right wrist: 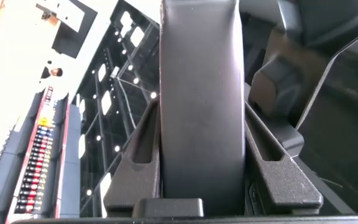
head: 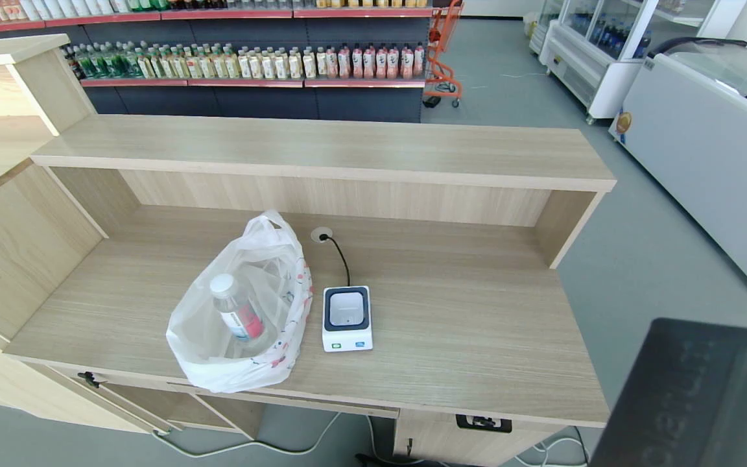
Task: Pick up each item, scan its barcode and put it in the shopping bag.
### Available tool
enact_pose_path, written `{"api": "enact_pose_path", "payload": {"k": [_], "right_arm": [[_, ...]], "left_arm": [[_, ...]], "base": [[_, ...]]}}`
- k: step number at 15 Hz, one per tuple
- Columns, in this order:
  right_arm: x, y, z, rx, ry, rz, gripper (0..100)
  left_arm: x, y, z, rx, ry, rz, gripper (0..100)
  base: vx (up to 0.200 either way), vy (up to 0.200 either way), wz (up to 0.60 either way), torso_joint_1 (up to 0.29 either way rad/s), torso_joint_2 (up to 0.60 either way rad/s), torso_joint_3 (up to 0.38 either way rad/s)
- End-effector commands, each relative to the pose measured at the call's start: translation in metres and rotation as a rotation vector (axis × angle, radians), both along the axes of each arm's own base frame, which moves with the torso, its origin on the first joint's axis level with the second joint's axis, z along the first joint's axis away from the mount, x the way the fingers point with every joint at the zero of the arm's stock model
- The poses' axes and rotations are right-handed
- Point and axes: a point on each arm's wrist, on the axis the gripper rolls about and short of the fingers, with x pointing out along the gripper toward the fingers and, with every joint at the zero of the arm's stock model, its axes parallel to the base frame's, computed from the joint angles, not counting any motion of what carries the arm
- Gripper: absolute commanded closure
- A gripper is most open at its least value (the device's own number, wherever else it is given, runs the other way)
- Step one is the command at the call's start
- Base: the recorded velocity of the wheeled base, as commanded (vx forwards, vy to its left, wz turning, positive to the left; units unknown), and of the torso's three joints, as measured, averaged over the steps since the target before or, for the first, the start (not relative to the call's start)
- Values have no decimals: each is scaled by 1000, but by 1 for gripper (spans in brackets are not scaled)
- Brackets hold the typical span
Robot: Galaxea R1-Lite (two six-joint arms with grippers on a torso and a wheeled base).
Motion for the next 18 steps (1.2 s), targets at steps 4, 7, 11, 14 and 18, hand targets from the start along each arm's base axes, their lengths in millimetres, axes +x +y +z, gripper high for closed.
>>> {"api": "enact_pose_path", "payload": {"k": [4,7,11,14,18], "right_arm": [[-1,-2,0,-4,8,2,100],[35,-14,-23,-168,427,-301,100],[50,-95,-20,86,1163,-769,100],[56,-114,-9,432,1492,-834,100],[68,-121,2,1065,2023,-820,100]], "left_arm": [[0,0,0,-1,1,0,0],[0,0,0,-1,-1,0,0],[0,0,0,-1,1,0,0],[0,0,0,-1,1,0,0],[0,0,0,-1,1,0,0]], "base": [[0,0,0,0,0,0],[0,0,0,0,0,0],[0,0,0,0,0,0],[0,0,0,0,0,0],[0,0,0,0,0,0]]}}
